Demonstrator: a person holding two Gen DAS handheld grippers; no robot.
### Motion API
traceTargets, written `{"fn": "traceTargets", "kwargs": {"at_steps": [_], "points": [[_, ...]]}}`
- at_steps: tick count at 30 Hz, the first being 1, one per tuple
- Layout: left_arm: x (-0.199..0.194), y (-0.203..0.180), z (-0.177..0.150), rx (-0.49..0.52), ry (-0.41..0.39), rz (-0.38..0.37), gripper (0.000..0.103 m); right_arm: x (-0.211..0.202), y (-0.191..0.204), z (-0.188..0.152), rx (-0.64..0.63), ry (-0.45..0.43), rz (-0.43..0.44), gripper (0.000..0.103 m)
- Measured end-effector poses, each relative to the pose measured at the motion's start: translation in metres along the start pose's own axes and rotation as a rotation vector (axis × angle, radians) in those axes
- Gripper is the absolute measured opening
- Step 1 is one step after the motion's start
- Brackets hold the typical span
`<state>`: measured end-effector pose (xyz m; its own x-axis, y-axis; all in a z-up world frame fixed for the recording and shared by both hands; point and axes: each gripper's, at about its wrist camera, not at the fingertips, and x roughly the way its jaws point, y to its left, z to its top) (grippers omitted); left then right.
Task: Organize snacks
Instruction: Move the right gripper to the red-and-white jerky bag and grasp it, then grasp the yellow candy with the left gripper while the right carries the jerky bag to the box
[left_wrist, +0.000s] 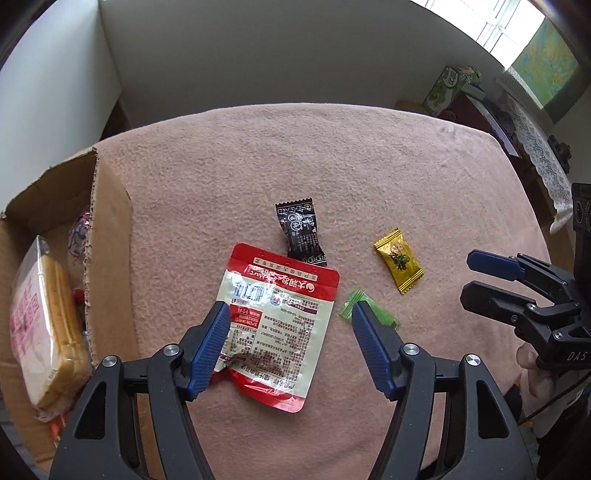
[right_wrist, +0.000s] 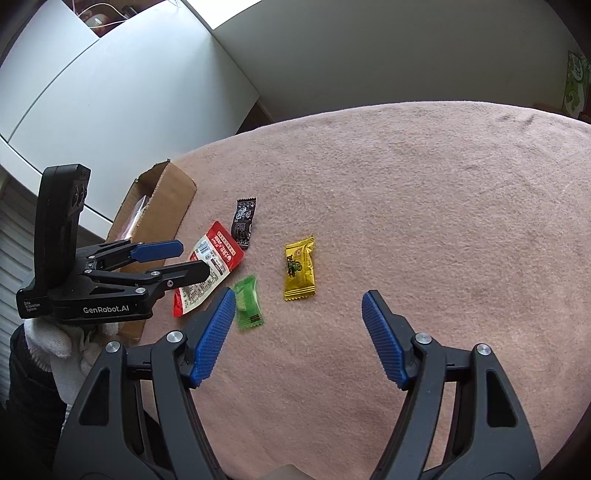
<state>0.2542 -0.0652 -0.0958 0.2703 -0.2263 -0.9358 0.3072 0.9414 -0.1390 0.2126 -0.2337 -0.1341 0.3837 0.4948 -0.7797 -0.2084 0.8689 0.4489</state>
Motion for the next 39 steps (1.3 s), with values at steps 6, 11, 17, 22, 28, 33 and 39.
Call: {"fn": "traceTargets", "kwargs": {"at_steps": [6, 11, 17, 22, 28, 33, 39], "points": [[0.016, 0.005, 0.008, -0.006, 0.059, 0.014, 0.068, -0.002, 0.001, 0.000, -0.006, -0.004, 0.005, 0.074], [0.027, 0.014, 0.012, -0.034, 0.097, 0.026, 0.069, -0.003, 0.003, 0.000, -0.015, -0.004, 0.009, 0.074], [0.035, 0.015, 0.013, -0.038, 0.121, -0.007, 0.075, 0.000, 0.006, 0.001, -0.027, 0.003, 0.007, 0.074], [0.037, 0.001, 0.004, 0.025, 0.128, 0.000, 0.078, 0.011, 0.006, 0.004, -0.026, 0.021, 0.000, 0.074], [0.041, -0.012, -0.009, 0.054, 0.096, 0.047, 0.079, 0.032, 0.005, 0.015, -0.025, 0.073, -0.036, 0.074], [0.042, -0.017, -0.017, 0.063, 0.058, 0.076, 0.079, 0.047, 0.017, 0.021, -0.080, 0.119, -0.096, 0.064], [0.036, -0.024, -0.027, 0.096, 0.049, 0.109, 0.073, 0.061, 0.032, 0.025, -0.160, 0.153, -0.200, 0.047]]}}
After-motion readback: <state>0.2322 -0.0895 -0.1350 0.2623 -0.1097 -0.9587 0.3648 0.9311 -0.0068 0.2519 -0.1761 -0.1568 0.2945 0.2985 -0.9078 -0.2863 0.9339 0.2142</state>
